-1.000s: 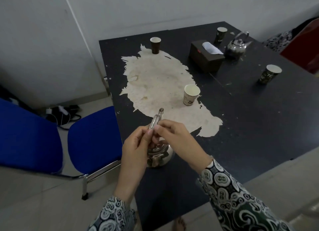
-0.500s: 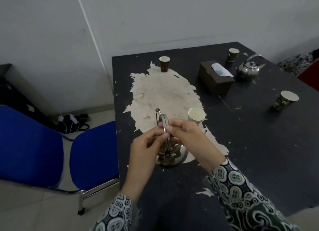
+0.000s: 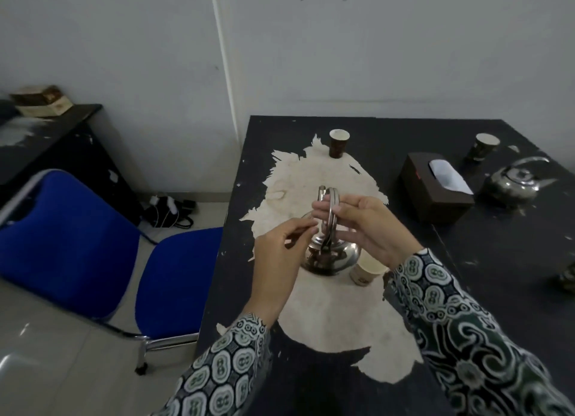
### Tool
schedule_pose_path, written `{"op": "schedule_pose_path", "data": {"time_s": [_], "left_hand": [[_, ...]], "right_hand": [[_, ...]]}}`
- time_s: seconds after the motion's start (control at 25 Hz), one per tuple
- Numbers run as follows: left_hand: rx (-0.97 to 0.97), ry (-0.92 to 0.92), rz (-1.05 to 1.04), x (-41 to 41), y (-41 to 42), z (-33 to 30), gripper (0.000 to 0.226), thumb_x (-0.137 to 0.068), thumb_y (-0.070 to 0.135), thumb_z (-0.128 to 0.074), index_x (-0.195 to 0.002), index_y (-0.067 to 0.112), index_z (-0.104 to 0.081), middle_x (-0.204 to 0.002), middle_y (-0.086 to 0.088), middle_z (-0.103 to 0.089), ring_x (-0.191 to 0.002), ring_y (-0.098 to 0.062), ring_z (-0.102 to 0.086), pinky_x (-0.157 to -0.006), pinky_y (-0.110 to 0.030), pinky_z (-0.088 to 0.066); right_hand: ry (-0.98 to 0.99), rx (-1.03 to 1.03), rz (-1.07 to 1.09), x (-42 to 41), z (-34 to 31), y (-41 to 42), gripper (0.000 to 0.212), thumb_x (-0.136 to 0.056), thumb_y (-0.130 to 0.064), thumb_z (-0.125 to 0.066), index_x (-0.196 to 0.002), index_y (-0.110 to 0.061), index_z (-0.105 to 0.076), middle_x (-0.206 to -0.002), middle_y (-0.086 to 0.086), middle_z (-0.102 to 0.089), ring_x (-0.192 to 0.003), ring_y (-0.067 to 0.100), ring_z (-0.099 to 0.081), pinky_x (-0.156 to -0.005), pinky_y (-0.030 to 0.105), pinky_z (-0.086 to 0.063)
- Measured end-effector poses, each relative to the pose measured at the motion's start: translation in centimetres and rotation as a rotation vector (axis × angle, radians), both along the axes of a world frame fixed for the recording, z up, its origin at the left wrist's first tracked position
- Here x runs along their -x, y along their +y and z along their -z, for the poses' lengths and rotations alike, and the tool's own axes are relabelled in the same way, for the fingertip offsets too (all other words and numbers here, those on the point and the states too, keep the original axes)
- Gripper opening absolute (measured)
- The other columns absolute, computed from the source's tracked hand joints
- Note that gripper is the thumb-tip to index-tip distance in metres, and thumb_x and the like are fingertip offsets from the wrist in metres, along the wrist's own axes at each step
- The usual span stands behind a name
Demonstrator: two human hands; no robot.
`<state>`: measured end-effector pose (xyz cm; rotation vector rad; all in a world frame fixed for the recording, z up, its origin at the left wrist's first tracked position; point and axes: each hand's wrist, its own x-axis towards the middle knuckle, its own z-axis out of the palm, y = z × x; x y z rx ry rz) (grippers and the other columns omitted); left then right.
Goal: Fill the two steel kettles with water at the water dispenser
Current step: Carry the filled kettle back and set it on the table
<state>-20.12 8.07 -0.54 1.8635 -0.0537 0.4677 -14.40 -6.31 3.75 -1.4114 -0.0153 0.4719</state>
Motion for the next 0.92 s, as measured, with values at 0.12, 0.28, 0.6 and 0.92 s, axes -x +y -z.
{"op": "schedule_pose_path", "data": {"time_s": [0.12, 0.28, 0.6, 0.92], "left_hand": [[-0.006, 0.077, -0.056, -2.6, -0.9, 2.0, 0.010, -0.083, 0.014, -0.066, -0.089, 0.020, -0.072, -0.080, 0.016, -0.070, -0.078, 0.005, -0.063, -0.068, -0.005, -0.046], [-0.102, 0.277, -0.084, -6.8, -1.4, 6.0, 0.013, -0.086, 0.014, -0.062, -0.093, 0.020, -0.071, -0.091, 0.010, -0.071, -0.089, -0.002, -0.064, -0.080, -0.021, -0.052], [-0.482, 0.819, 0.279, -13.2, -2.4, 14.5, 0.063, -0.092, 0.018, -0.051, -0.147, 0.018, -0.019, -0.158, -0.004, -0.007, -0.146, -0.023, -0.003, -0.116, -0.037, -0.015], [-0.875, 0.865, 0.132, -17.7, -2.3, 19.3, 0.077, -0.093, 0.054, -0.028, -0.146, 0.017, 0.013, -0.156, 0.000, 0.020, -0.144, -0.025, 0.019, -0.115, -0.050, 0.006]], "right_hand": [[0.041, -0.022, 0.008, -4.2, 0.0, -2.2, 0.027, -0.095, -0.002, -0.041, -0.119, 0.001, -0.053, -0.106, 0.008, -0.069, -0.094, 0.014, -0.068, -0.083, 0.034, -0.056], [0.077, -0.004, 0.031, -10.1, 0.5, -4.6, 0.023, -0.095, -0.001, -0.040, -0.112, 0.000, -0.055, -0.095, 0.005, -0.067, -0.088, 0.014, -0.065, -0.086, 0.038, -0.051], [0.099, 0.268, 0.103, -19.9, 5.9, -7.1, 0.012, -0.089, -0.006, -0.053, -0.093, 0.002, -0.061, -0.068, 0.004, -0.053, -0.058, 0.011, -0.050, -0.056, 0.019, -0.045], [-0.347, 0.799, -0.093, -26.9, 10.0, -8.9, 0.019, -0.089, -0.010, -0.053, -0.087, -0.003, -0.070, -0.064, -0.002, -0.053, -0.058, 0.006, -0.044, -0.058, 0.017, -0.037]]}}
